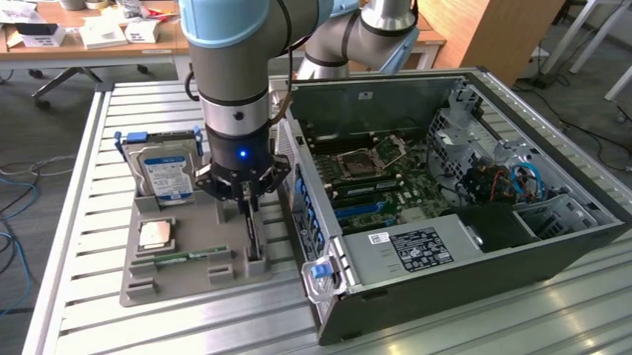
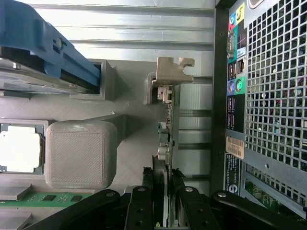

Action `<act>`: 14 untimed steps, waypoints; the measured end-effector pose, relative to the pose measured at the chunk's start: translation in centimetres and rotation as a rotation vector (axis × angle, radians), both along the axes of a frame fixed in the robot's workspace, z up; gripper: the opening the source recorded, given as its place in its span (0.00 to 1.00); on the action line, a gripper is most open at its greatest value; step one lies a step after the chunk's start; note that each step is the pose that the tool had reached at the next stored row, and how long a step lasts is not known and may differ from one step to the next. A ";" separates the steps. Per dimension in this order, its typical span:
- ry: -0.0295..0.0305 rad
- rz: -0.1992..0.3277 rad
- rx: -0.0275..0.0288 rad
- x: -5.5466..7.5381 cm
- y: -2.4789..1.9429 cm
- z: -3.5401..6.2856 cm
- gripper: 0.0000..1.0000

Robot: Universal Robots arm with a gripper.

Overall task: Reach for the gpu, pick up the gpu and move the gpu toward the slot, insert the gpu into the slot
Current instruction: 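Pick up the gpu and move the gpu toward the slot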

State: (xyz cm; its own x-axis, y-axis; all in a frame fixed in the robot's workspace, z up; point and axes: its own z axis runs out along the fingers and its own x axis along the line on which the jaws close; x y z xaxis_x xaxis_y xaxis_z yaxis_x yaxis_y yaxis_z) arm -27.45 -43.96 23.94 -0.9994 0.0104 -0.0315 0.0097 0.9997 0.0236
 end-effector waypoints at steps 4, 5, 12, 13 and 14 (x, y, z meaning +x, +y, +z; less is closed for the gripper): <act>0.0000 0.000 0.0001 0.0 0.00 0.00 0.26; -0.0001 0.000 -0.0005 0.0 0.00 0.00 0.26; 0.0000 0.000 -0.0202 0.4 0.06 0.04 0.26; 0.0000 0.000 -0.0214 0.4 0.11 0.07 0.26; 0.0001 0.000 -0.0219 0.4 0.18 0.10 0.26</act>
